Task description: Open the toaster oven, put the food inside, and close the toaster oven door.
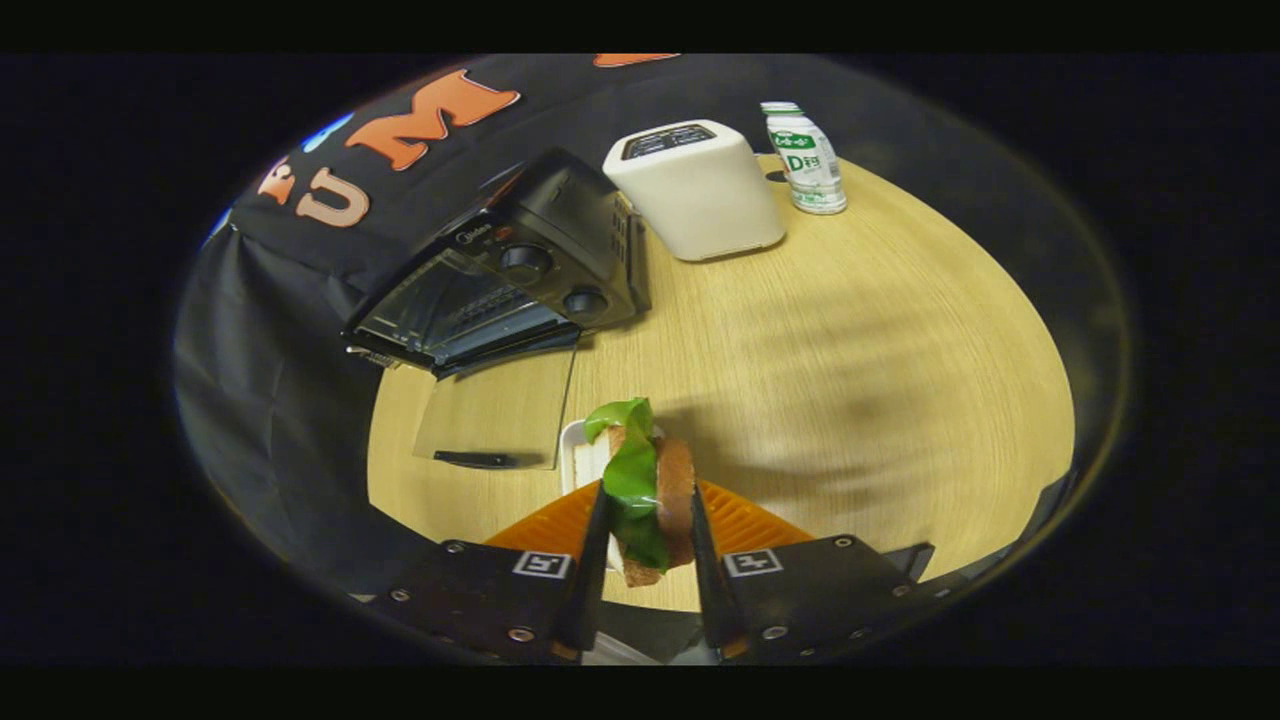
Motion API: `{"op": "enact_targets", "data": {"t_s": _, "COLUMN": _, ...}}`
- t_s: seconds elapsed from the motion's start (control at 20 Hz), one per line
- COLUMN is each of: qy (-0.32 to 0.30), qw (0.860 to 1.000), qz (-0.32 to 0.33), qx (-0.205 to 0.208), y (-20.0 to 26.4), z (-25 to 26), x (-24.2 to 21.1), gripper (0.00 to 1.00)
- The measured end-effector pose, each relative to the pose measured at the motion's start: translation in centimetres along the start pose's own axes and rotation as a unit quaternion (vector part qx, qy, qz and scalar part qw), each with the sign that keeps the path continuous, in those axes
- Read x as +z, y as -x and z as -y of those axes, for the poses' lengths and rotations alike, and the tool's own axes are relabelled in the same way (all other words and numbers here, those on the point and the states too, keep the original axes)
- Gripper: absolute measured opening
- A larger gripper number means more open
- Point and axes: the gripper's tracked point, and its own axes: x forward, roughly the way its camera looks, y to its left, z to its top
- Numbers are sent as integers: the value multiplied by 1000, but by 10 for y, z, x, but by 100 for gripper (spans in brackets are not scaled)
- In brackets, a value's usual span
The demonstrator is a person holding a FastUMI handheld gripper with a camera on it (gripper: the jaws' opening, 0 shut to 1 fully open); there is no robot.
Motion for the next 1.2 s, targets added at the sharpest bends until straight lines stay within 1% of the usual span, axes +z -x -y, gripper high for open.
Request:
{"op": "enact_targets", "data": {"t_s": 0.05, "qy": 9, "qw": 1000, "qz": 4, "qx": -8, "y": 5, "z": -2, "x": 3, "gripper": 33}}
{"op": "enact_targets", "data": {"t_s": 0.15, "qy": 27, "qw": 999, "qz": 14, "qx": -22, "y": 18, "z": -9, "x": 9, "gripper": 29}}
{"op": "enact_targets", "data": {"t_s": 0.4, "qy": 40, "qw": 996, "qz": 68, "qx": -35, "y": 54, "z": -39, "x": 36, "gripper": 29}}
{"op": "enact_targets", "data": {"t_s": 0.65, "qy": 3, "qw": 991, "qz": 132, "qx": -33, "y": 78, "z": -76, "x": 55, "gripper": 29}}
{"op": "enact_targets", "data": {"t_s": 0.75, "qy": -14, "qw": 987, "qz": 156, "qx": -17, "y": 82, "z": -96, "x": 58, "gripper": 29}}
{"op": "enact_targets", "data": {"t_s": 0.9, "qy": -57, "qw": 982, "qz": 180, "qx": 12, "y": 74, "z": -124, "x": 61, "gripper": 29}}
{"op": "enact_targets", "data": {"t_s": 1.1, "qy": -111, "qw": 971, "qz": 204, "qx": 53, "y": 42, "z": -158, "x": 65, "gripper": 29}}
{"op": "enact_targets", "data": {"t_s": 1.2, "qy": -131, "qw": 965, "qz": 220, "qx": 60, "y": 27, "z": -165, "x": 70, "gripper": 29}}
